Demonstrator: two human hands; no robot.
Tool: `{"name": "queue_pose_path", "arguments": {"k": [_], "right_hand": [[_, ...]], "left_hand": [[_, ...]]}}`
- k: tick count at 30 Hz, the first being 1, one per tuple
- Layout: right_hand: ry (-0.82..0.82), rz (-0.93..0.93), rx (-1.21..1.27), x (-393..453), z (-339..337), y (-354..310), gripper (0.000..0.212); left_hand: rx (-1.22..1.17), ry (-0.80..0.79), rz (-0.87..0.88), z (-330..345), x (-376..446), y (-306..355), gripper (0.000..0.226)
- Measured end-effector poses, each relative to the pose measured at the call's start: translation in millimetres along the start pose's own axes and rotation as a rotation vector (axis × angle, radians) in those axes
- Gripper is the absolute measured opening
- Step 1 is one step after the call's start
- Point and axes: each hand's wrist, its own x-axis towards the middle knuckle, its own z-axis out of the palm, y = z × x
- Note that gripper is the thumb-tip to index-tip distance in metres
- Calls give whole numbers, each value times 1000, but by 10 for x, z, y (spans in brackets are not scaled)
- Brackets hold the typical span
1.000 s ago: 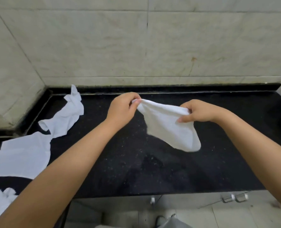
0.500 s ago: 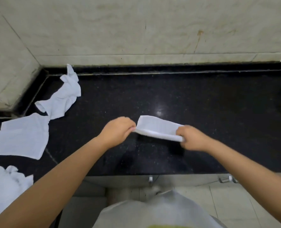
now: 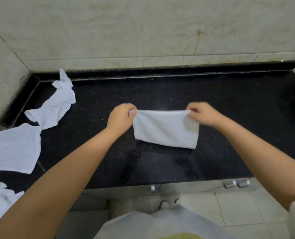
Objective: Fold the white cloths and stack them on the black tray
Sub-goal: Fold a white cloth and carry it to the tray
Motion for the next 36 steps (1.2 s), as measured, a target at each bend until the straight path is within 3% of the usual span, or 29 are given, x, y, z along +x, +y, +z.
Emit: {"name": "queue_pose_path", "arguments": {"k": [4,7,9,12,17,19,20,22,25,28,32,36], "right_hand": [[525,-121,-78,-25,-261,-116,19],[602,-296,-158,-172,-100,-27,17],[471,-317,-167,-265,131,146,18],[173,-276,-151,-415,535,417,15],[-554,81,-69,-557,864,540,15],[-689,168,3,-517,858,525,14],[-695,191,24,-482,848,521,14],[-614,231,33,-392,830,522,14],[-398,282,54,-234,832,523,11],[-202,257,-87,-87,893,544,16],[-45,298,-145,11,991,616,22],[-30,325,-185,38,1061,652,23]], "left_hand": [[-116,355,99,-197,142,192,18],[-95,336,183,-215,21,127,17],[-55,202,212,-158,-125,-13,16],[-22,-152,162,-26,-363,-283,15],[58,-866,5,234,-688,-456,15],[89,-1097,-40,326,-727,-465,18],[84,-1132,-57,360,-719,-474,18],[65,-1055,-87,422,-649,-503,18],[97,-756,-135,511,-501,-556,23],[188,-538,-148,579,-345,-531,19],[302,-448,-99,705,-184,-492,21],[372,-431,-58,844,-134,-533,22]]}}
